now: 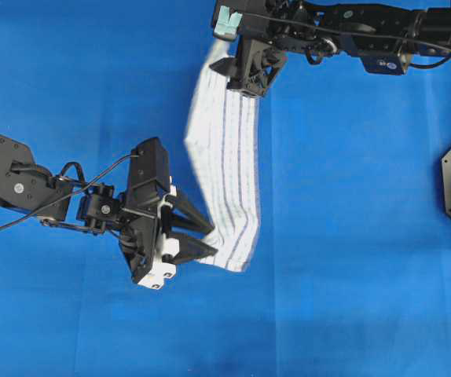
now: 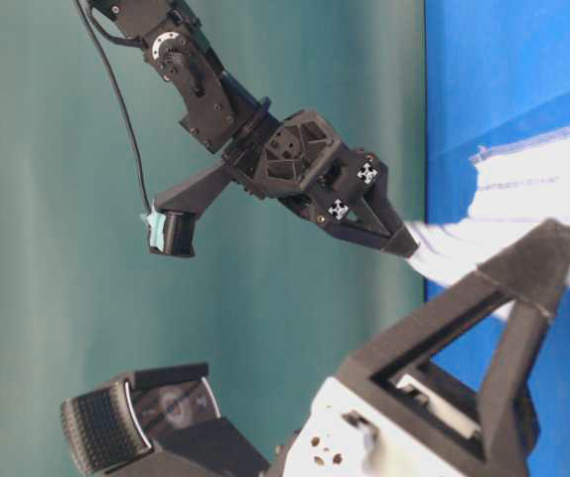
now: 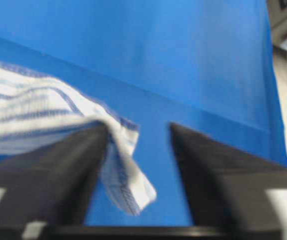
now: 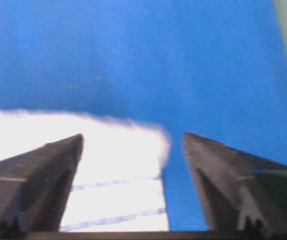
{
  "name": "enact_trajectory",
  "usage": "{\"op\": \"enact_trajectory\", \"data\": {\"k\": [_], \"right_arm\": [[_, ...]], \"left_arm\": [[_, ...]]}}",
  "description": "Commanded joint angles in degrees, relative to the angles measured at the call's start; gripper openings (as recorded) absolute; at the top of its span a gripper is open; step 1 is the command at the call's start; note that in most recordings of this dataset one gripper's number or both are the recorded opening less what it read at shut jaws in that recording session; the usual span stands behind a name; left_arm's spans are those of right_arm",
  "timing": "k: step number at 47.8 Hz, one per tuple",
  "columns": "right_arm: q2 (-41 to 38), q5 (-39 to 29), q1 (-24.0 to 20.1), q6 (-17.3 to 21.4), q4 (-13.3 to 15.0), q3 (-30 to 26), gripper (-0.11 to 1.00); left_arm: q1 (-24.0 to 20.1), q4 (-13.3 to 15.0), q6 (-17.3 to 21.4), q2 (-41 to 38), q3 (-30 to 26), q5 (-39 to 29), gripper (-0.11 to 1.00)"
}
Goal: Fold the blue towel.
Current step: 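Lift the strip and rotate it vertical, right gripper moving to top, then release the strip and move both grippers away from it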
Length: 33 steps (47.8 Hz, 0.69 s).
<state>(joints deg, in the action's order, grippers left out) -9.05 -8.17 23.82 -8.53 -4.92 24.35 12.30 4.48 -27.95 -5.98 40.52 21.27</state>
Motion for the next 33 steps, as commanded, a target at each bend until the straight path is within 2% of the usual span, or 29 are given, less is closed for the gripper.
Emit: {"op": "enact_trajectory", "data": {"k": [1, 6, 8, 17, 27, 33], "right_arm": [[0.88, 0.88, -0.09, 0.18, 0.53, -1.41, 0.89], [0.97, 0.88, -0.09, 0.18, 0.79, -1.41, 0.87], [1.14, 0.62, -0.09, 0.18, 0.79, -1.41, 0.86], [4.04, -0.18, -0.09, 0.18, 0.79, 0.00, 0.86], [9.67, -1.23, -0.44, 1.05, 0.70, 4.39, 0.86], [13.71, -1.23, -1.05, 1.49, 0.53, 8.17, 0.86]], "left_arm": [[-0.18, 0.26, 0.09, 1.05, -0.97, -0.35, 0.56], [-0.18, 0.26, 0.18, 2.55, -0.18, -2.20, 0.84], [-0.18, 0.26, 0.18, 3.69, 0.26, -3.43, 0.89], [-0.18, 0.26, 0.18, 10.72, 3.60, -11.07, 0.84], [-0.35, 0.18, 0.70, 18.28, 7.29, -15.82, 0.84], [-2.02, -0.44, 1.14, 21.80, 9.05, -17.23, 0.85]]}}
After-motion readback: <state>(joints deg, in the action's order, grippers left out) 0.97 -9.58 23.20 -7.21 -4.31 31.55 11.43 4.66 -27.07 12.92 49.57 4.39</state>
